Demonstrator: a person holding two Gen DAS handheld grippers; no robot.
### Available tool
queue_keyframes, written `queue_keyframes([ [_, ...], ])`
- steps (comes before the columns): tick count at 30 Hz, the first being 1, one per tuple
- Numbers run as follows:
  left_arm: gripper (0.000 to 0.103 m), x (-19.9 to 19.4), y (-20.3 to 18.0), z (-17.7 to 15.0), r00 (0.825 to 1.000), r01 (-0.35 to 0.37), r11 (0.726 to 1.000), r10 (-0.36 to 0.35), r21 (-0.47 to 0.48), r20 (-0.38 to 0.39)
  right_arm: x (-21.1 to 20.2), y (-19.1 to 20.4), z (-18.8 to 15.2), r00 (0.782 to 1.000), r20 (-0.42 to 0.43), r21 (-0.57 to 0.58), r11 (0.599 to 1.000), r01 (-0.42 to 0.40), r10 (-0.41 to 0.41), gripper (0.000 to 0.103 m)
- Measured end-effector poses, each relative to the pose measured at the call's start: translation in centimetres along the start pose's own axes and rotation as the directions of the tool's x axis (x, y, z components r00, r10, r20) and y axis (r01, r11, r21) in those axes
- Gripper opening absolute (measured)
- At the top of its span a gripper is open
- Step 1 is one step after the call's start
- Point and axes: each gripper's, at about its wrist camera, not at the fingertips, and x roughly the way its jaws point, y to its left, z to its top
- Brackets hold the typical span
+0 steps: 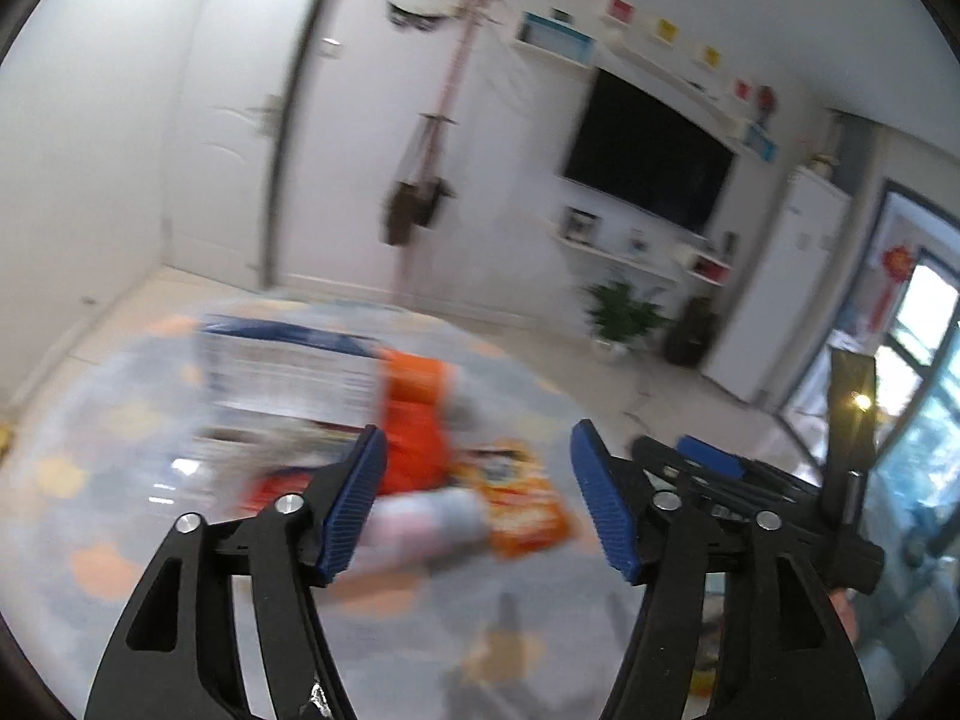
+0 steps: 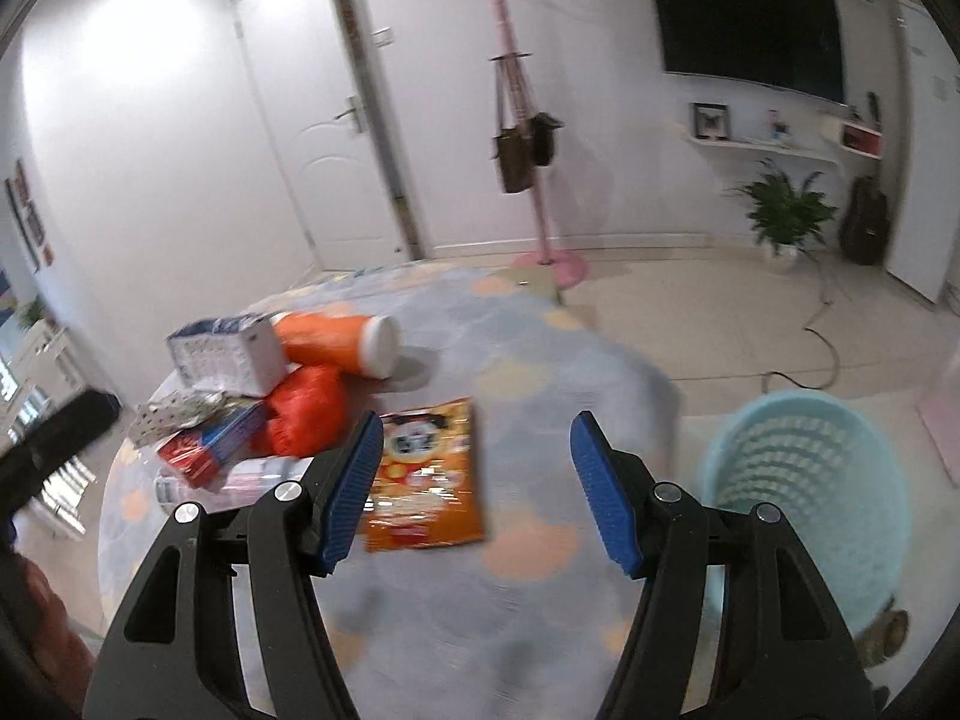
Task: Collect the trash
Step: 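Grasp the dotted paper with the left tool while the right tool grasps the orange snack bag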
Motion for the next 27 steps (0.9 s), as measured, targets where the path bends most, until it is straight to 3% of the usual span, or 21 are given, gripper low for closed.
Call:
queue_keyframes([
  [2, 0.075, -0.5, 2.0, 0.1, 0.996, -0.087, 0.996, 0.087, -0.006, 0.018, 1.2, 1.0, -0.5, 1.000, -0.016, -0.007, 1.000, -0.011, 0.011, 0.061],
  [5, 0.079, -0.7, 4.7, 0.1, 0.994, -0.108, 0.994, 0.109, -0.021, 0.008, 3.5, 2.1, -1.1, 0.998, -0.055, -0.011, 1.000, -0.016, 0.016, 0.061],
  [11, 0.083, 1.4, 9.2, 0.1, 0.996, 0.023, 0.999, -0.020, 0.032, -0.088, 5.7, 3.2, -2.2, 0.994, -0.109, -0.033, 0.999, -0.008, 0.004, 0.061],
  [16, 0.082, 3.8, 10.8, 0.1, 0.988, 0.078, 0.996, -0.071, 0.045, -0.138, 6.7, 3.2, -2.6, 0.990, -0.138, -0.021, 1.000, -0.006, 0.004, 0.061],
  [19, 0.080, 5.1, 10.5, -0.1, 0.986, 0.065, 0.995, -0.052, 0.079, -0.158, 6.9, 3.1, -2.8, 0.990, -0.144, -0.018, 1.000, 0.001, -0.003, 0.062],
  [23, 0.062, 6.3, 10.1, -0.2, 0.982, 0.053, 0.993, -0.032, 0.107, -0.188, 7.7, 3.3, -3.1, 0.987, -0.159, -0.035, 0.999, 0.015, -0.020, 0.063],
  [24, 0.055, 6.6, 10.0, -0.2, 0.981, 0.042, 0.993, -0.020, 0.111, -0.193, 7.8, 3.4, -3.2, 0.986, -0.163, -0.038, 0.999, 0.018, -0.024, 0.065],
  [25, 0.042, 6.7, 9.8, -0.3, 0.982, 0.031, 0.993, -0.008, 0.118, -0.190, 8.1, 3.4, -3.3, 0.986, -0.167, -0.040, 0.999, 0.023, -0.030, 0.067],
  [27, 0.031, 6.8, 9.6, -0.4, 0.981, 0.034, 0.991, -0.008, 0.128, -0.193, 8.6, 3.1, -3.5, 0.984, -0.173, -0.034, 0.999, 0.032, -0.038, 0.070],
])
